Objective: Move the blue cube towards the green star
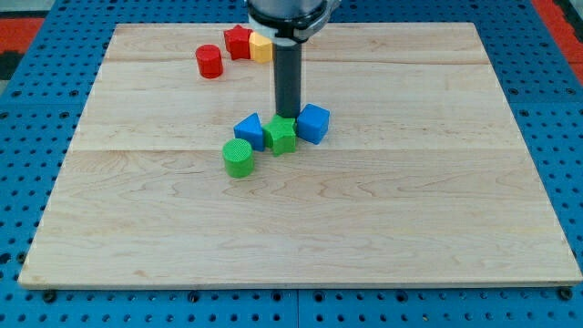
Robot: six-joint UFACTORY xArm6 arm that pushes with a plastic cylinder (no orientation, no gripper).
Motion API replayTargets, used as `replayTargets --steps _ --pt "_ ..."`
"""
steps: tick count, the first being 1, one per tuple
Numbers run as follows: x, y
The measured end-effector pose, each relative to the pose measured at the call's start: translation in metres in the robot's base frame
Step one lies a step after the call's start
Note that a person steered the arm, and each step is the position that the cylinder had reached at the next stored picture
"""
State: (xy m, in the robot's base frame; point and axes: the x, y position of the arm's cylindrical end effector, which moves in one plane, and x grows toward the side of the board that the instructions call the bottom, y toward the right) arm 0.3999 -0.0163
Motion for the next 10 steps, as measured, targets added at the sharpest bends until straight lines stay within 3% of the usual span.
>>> replayTargets --steps 1,2,4,6,7,8,10 --pt "0.03 -0.01" --pt "0.011 0.005" --pt "0.035 0.07" --pt "0.008 0.146" --pt "-0.032 0.181" --pt "-0.051 0.137" --pt "-0.011 0.017"
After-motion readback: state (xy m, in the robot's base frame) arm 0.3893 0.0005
